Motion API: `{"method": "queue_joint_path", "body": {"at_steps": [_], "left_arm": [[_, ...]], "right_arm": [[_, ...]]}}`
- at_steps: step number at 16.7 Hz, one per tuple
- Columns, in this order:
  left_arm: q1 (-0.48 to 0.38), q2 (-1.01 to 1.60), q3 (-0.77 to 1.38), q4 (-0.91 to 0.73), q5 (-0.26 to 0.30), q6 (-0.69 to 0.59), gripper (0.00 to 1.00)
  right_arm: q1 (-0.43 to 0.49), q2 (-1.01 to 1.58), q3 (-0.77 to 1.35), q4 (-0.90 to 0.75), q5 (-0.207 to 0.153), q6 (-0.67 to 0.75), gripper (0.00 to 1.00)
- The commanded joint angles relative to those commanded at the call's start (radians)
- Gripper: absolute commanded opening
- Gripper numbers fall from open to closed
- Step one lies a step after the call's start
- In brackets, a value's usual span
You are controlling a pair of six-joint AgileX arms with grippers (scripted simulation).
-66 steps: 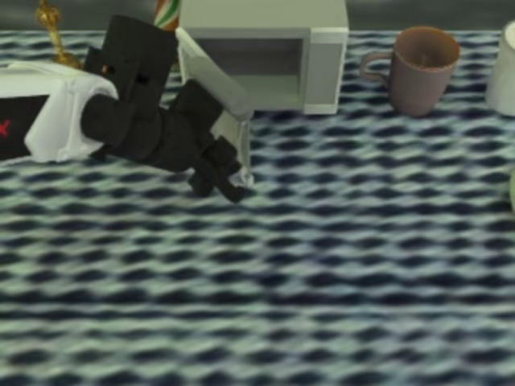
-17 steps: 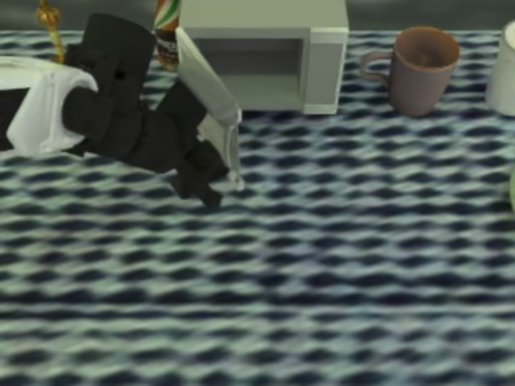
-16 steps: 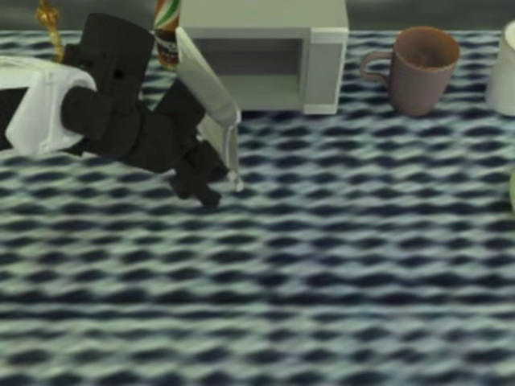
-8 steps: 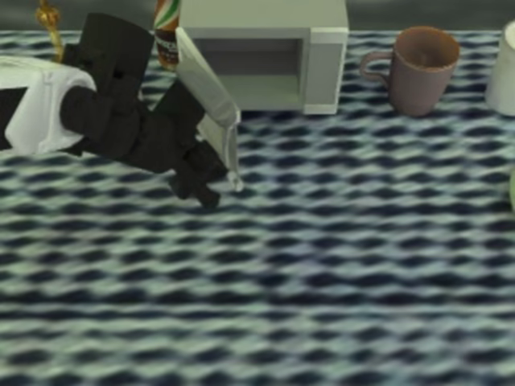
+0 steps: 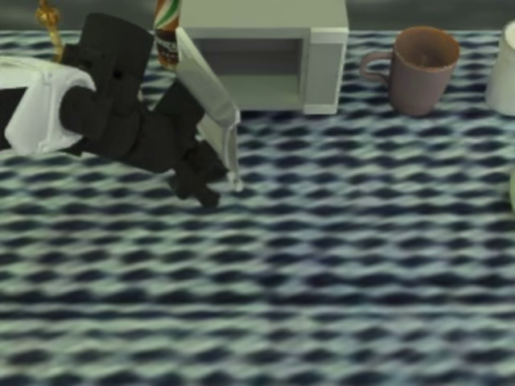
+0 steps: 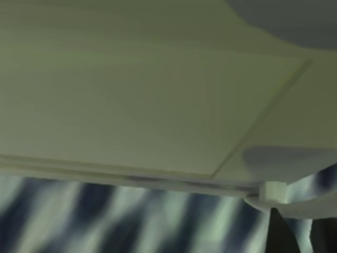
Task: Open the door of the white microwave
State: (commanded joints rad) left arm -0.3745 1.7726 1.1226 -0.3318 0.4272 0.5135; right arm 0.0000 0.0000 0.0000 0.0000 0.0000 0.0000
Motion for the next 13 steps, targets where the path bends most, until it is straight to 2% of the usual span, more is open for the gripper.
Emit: {"method": "queue_joint_path", "body": {"at_steps": [8, 13], "left_arm": [[0.000, 0.000, 0.000, 0.000, 0.000, 0.000, 0.00], [0.008, 0.002, 0.000, -0.016, 0.020, 0.027, 0.00]], "right_arm": [[0.000, 0.000, 0.000, 0.000, 0.000, 0.000, 1.00], [0.000, 0.000, 0.000, 0.000, 0.000, 0.000, 1.00]]}}
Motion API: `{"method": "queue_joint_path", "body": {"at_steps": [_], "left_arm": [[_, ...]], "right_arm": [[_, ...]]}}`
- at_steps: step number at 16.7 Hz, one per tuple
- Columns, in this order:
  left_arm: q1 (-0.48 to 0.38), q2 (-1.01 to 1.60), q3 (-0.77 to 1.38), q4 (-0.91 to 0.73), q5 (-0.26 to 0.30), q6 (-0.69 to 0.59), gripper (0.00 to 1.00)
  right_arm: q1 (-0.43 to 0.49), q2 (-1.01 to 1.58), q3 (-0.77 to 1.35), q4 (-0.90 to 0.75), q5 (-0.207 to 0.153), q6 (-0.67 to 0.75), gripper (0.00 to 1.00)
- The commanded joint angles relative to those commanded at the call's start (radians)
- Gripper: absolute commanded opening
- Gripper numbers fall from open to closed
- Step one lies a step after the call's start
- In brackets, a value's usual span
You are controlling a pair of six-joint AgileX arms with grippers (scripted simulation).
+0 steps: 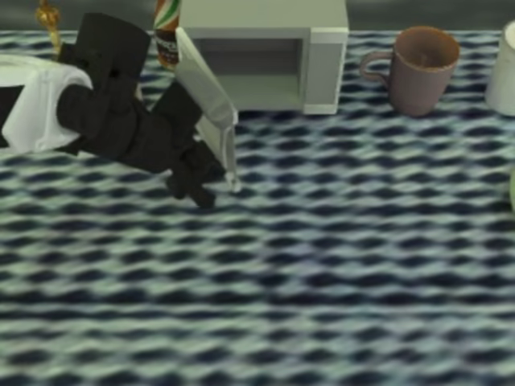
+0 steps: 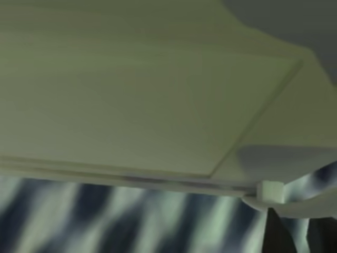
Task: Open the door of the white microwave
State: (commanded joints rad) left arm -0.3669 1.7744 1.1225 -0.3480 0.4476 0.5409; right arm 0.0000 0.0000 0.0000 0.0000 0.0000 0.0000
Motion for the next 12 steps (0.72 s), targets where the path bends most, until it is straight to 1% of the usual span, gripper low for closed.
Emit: {"method": "queue_joint_path", "body": {"at_steps": [5, 12], "left_arm": [[0.022, 0.000, 0.008, -0.022, 0.023, 0.046, 0.00], [0.022, 0.000, 0.008, -0.022, 0.023, 0.047, 0.00]], "right_arm": [[0.000, 0.000, 0.000, 0.000, 0.000, 0.000, 1.00], [0.000, 0.000, 0.000, 0.000, 0.000, 0.000, 1.00]]}}
